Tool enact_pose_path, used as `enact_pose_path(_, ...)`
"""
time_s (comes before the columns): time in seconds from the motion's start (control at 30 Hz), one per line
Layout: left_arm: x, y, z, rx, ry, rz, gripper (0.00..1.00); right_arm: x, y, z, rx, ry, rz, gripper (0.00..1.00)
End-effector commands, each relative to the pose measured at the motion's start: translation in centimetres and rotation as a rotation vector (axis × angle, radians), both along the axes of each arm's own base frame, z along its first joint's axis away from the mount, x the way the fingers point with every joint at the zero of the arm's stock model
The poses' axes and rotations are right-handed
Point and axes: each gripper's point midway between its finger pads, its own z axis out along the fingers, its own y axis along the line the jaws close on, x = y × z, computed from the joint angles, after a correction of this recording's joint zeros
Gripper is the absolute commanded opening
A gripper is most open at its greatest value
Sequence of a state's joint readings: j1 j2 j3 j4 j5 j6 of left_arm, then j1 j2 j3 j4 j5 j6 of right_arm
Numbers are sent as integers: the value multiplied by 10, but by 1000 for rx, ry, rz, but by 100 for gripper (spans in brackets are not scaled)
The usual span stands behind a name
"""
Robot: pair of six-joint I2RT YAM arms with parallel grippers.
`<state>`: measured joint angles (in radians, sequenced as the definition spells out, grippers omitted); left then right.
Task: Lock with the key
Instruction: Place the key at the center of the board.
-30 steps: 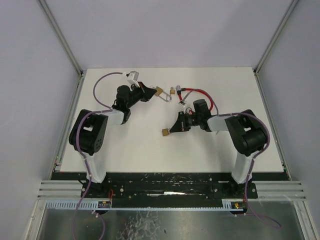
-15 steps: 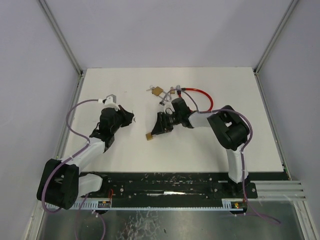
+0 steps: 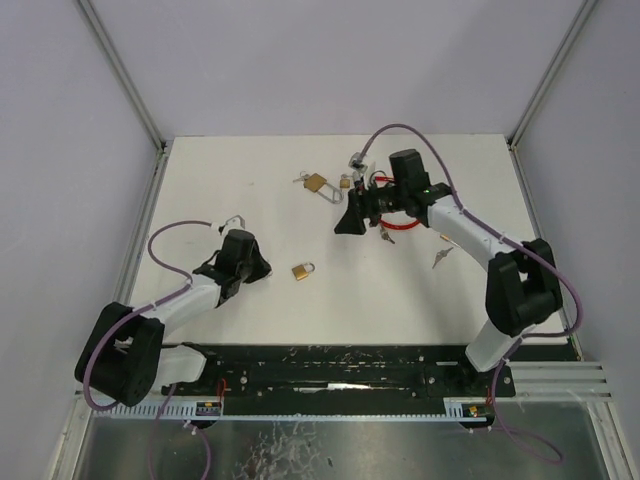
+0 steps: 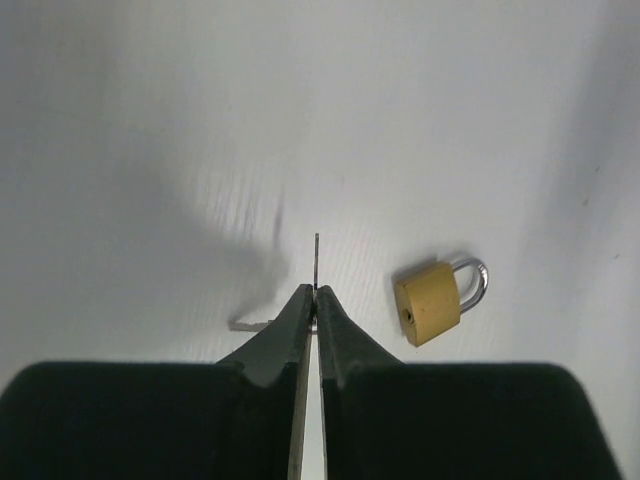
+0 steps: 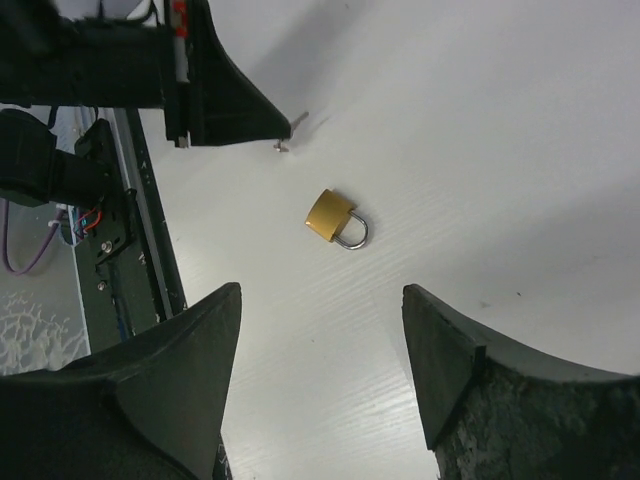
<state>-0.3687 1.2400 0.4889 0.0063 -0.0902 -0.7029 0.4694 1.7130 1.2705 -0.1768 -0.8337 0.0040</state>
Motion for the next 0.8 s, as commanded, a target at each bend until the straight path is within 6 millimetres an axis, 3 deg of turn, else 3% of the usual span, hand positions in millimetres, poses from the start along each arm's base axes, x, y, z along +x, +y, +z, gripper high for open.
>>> enact_pose_path(0.0,-14,-6,-15,11,69,-1,6,-7,-22,55,76,-124,40,72)
enact_pose_path(0.23,-22,-23,3,-25,-46,-127,37,-46,-33,76,212,-160,116,73)
enact_pose_path(0.3,-21,-24,16,-32,-104,-148,46,-45,-44,78,249,-161,86,74)
enact_pose_path(0.47,-15,-20,60,-46,-305,-160,56,-38,-72,90,331,-202,33,74)
enact_pose_path(0.5,-12,-19,70,-54,-353,-152,61,-39,-74,91,334,-208,32,74)
enact_pose_path(0.57,-8,-18,86,-78,-434,-131,85,-41,-74,96,343,-218,47,74)
enact_pose_path(0.63,-4,-17,95,-107,-491,-108,99,-45,-74,97,353,-221,63,74)
enact_pose_path(0.77,9,-23,109,-180,-549,-68,100,-44,-75,95,342,-247,52,74)
